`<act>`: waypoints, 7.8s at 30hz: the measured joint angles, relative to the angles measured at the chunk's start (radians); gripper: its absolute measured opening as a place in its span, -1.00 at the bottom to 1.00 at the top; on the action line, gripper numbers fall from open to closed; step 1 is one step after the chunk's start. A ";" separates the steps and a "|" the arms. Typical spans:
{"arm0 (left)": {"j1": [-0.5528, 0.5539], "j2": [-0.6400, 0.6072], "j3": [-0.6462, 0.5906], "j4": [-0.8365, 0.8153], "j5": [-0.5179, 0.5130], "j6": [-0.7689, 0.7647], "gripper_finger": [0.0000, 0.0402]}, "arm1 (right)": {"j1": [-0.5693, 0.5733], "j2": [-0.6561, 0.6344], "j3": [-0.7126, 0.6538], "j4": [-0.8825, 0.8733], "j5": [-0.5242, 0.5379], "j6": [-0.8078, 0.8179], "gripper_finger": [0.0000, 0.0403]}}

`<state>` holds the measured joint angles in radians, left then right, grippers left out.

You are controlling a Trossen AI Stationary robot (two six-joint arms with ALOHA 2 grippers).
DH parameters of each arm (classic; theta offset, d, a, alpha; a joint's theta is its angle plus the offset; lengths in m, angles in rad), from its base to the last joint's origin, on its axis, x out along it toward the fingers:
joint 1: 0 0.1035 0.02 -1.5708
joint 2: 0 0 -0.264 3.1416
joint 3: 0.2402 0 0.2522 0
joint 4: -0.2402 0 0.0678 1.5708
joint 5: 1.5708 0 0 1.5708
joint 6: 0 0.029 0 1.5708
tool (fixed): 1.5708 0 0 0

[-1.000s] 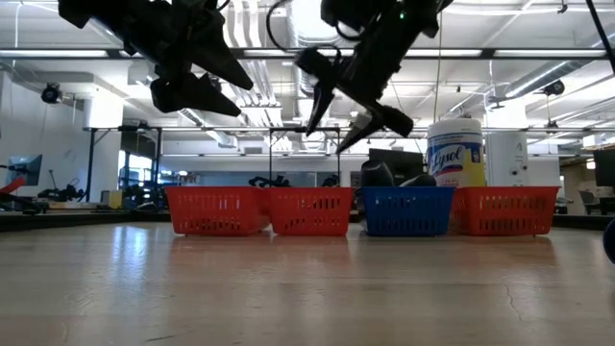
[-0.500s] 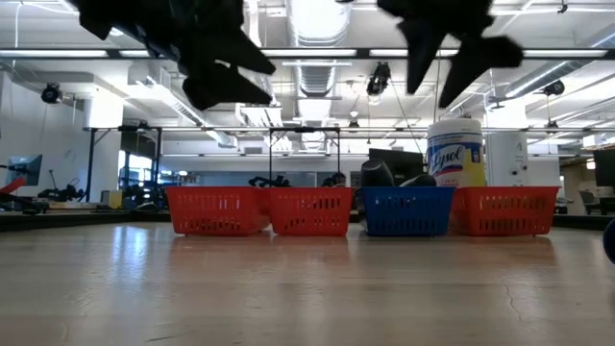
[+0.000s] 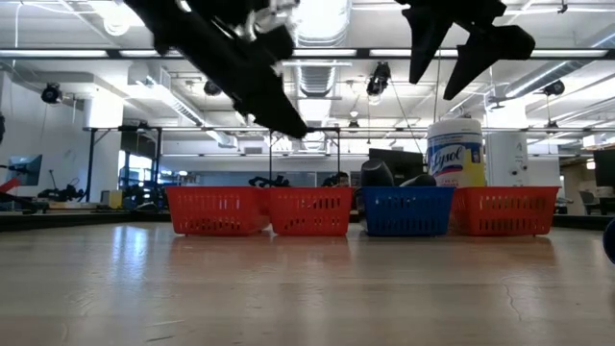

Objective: Pick & Place Travel size toiletries
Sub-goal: Put the blue shave cream into the middle red bin

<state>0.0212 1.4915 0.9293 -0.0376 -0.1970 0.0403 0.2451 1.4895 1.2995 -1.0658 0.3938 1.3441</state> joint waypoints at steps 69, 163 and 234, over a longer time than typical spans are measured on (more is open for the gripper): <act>0.242 0.168 0.189 -0.136 0.334 -0.697 -0.79 | 0.005 -0.003 0.000 -0.083 0.141 0.114 0.19; -0.264 0.108 0.145 -0.288 0.314 -0.493 -0.10 | 0.518 0.350 -0.152 0.365 -0.237 -0.525 0.28; -0.223 0.327 0.367 0.145 0.118 0.764 0.23 | 0.160 -0.161 -0.348 0.526 -0.282 -0.536 -0.66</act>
<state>-0.2020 1.8185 1.2967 0.1070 -0.0789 0.8040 0.4049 1.3285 0.9516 -0.5401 0.1120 0.8078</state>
